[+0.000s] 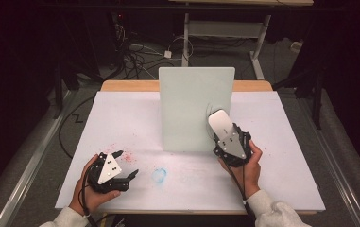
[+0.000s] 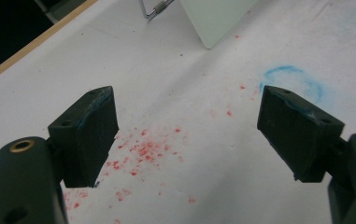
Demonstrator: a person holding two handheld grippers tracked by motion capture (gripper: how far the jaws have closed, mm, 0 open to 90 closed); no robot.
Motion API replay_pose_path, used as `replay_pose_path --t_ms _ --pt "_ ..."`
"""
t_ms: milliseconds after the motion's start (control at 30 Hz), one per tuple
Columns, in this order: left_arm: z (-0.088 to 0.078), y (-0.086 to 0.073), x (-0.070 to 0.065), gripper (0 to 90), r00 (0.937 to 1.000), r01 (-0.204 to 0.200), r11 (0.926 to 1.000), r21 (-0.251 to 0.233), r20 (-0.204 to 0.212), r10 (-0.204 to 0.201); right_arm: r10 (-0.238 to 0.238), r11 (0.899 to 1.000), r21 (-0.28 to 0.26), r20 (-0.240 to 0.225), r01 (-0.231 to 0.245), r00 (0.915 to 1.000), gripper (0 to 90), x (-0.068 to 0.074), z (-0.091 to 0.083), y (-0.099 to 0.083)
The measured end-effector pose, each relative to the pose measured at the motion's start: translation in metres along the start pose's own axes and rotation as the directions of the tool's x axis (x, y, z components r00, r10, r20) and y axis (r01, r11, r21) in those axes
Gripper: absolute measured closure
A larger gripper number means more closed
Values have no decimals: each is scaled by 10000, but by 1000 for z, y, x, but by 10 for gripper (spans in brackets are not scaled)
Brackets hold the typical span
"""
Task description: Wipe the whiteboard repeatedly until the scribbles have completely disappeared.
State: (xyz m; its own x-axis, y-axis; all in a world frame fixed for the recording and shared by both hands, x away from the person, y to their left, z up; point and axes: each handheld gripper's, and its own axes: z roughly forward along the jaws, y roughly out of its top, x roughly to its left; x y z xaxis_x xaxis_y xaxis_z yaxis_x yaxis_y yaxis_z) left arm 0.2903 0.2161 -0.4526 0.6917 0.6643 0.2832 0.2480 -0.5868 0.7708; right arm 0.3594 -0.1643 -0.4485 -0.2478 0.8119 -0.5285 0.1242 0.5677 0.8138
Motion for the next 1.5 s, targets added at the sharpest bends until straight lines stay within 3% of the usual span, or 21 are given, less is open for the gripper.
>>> replay_pose_path --t_ms 100,233,367,500,633,867,1067,1233,1367,1500 --pt "-1 0 0 194 10000 -31 10000 2 -6 31 -656 9977 139 -312 660 9974 312 16 0 -7" --pt "-1 0 0 194 10000 -4 10000 -10 -1 4 -1470 9877 422 -789 1506 9860 312 34 -1 -15" --pt "-1 0 0 194 10000 -19 10000 5 13 19 -2175 9752 249 -765 2199 9731 312 42 -3 -19" --pt "-1 0 0 195 10000 -17 10000 21 24 17 -2033 9781 258 -937 2065 9746 311 40 -1 -17" --pt "0 1 -1 194 10000 -55 10000 42 33 55 -2416 9702 -51 -889 2421 9663 312 41 2 -9" --pt "0 0 0 194 10000 -5 10000 28 56 4 -2478 9670 -666 -222 2459 9685 312 34 9 10" --pt "0 0 0 194 10000 0 10000 -6 80 0 -1554 9828 -958 364 1582 9872 312 8 14 40" --pt "-1 0 0 194 10000 -14 10000 17 91 14 -920 9912 -894 616 973 9939 312 -13 15 55" --pt "0 0 0 194 10000 -29 10000 40 91 29 -1149 9909 -647 543 1183 9919 311 -8 14 51" --pt "0 0 -1 194 10000 -47 10000 37 88 47 -1939 9805 -310 28 1939 9810 312 6 11 34"
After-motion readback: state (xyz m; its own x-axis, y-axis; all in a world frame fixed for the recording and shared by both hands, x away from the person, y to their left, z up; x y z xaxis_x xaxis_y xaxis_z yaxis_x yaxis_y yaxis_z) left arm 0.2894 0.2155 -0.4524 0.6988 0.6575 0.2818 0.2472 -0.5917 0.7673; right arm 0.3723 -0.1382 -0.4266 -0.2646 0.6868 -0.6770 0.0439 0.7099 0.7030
